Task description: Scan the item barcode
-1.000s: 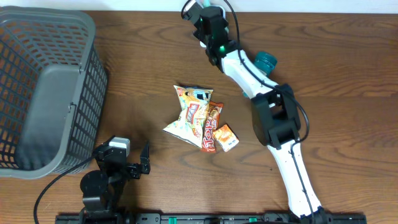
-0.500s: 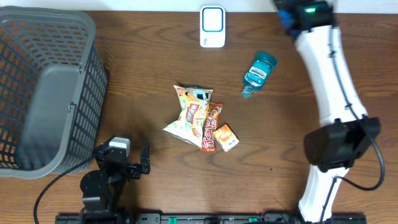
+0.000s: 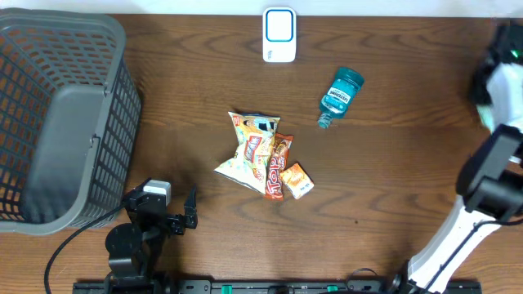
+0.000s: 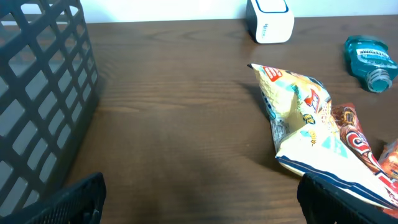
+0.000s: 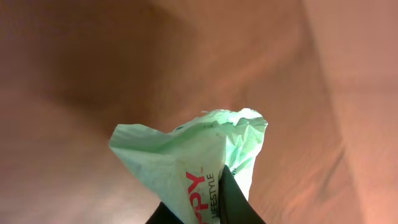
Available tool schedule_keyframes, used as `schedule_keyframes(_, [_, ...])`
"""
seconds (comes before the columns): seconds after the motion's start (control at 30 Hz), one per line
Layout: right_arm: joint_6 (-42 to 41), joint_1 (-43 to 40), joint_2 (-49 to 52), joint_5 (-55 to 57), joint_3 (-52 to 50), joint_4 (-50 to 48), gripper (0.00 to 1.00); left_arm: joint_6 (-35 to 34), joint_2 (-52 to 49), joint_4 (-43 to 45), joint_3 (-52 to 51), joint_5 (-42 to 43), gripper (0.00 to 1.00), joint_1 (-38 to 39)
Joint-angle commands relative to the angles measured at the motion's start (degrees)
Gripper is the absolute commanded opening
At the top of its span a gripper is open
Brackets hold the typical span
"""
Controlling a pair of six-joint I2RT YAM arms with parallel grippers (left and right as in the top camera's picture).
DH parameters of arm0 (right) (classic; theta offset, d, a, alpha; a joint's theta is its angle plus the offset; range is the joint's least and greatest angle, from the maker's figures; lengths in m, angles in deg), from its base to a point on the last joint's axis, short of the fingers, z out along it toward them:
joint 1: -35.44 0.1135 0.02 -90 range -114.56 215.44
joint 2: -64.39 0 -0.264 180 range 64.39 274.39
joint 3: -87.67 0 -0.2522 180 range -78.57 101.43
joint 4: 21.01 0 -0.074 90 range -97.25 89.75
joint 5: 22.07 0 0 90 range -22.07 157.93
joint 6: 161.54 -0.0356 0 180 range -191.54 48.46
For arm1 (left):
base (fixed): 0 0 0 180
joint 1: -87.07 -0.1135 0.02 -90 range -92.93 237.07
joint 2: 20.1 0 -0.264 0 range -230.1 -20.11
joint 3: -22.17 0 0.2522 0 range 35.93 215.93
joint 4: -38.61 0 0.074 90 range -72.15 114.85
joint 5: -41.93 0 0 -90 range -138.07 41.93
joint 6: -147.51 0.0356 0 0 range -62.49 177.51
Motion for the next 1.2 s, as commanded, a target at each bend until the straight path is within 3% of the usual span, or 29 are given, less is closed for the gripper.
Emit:
schedule_keyframes(0.0, [-8.92, -3.61, -0.44, 0.15, -3.19, -0.79, 0.01, -0.52, 0.04, -1.36, -0.79, -0.2, 0.98, -0.13])
schedule_keyframes(0.13, [-9.97, -7.39, -0.44, -6.62, -4.17, -0.68, 0.01, -0.52, 0.04, -1.36, -0.79, -0.17, 0.98, -0.13])
schedule_keyframes(0.2, [-9.99, -8.04, -0.46, -11.91, -4.15, -0.72, 0.13, -0.52, 0.04, -1.36, -0.79, -0.2, 0.98, -0.13])
schedule_keyframes(0.23, [-9.99, -8.07, -0.46, -14.19, -4.15, -0.66, 0.24, -0.52, 0.04, -1.36, -0.79, -0.2, 0.98, -0.13])
schedule_keyframes(0.27, [-9.99, -8.07, -0.46, -16.17, -4.15, -0.42, 0.47, -0.52, 0.04, -1.36, -0.79, -0.2, 0.98, -0.13])
schedule_keyframes(0.3, [-10.12, -7.89, -0.5, -18.12, -4.13, -0.07, 0.92, -0.52, 0.04, -1.36, -0.79, -0.2, 0.98, -0.13])
schedule_keyframes(0.33, [-10.67, -7.63, -0.52, -20.22, -4.02, 0.72, 0.99, -0.52, 0.04, -1.36, -0.79, -0.17, 0.98, -0.13])
schedule_keyframes(0.57, [-20.59, -6.32, -0.96, -28.55, -0.63, 9.68, 0.99, -0.52, 0.04, -1.36, -0.79, -0.17, 0.98, -0.13])
schedule_keyframes(0.8, [-30.01, -1.77, -4.11, -28.65, 3.23, 18.8, 0.99, -0.52, 0.04, -1.36, -0.79, -0.2, 0.98, -0.13])
schedule_keyframes(1.17, [-33.92, 12.13, -12.83, -28.15, 3.5, 21.0, 0.99, -0.52, 0.04, -1.36, -0.79, -0.2, 0.98, -0.13])
